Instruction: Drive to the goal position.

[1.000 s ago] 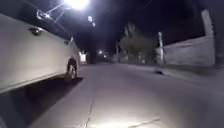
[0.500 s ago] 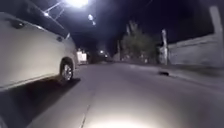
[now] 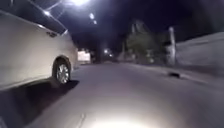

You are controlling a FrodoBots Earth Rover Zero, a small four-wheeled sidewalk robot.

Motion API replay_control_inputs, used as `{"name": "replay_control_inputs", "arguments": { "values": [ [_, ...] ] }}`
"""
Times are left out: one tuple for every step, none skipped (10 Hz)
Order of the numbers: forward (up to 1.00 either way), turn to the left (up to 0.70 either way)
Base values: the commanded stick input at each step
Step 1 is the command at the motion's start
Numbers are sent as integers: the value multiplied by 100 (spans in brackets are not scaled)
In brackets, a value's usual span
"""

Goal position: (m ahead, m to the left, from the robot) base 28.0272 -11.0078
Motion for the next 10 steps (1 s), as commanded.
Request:
{"name": "replay_control_inputs", "arguments": {
  "values": [
    [100, 0],
    [100, 0],
    [100, 4],
    [100, 29],
    [100, 40],
    [100, 14],
    [100, 0],
    [100, 0],
    [100, 0],
    [100, 0]
  ]
}}
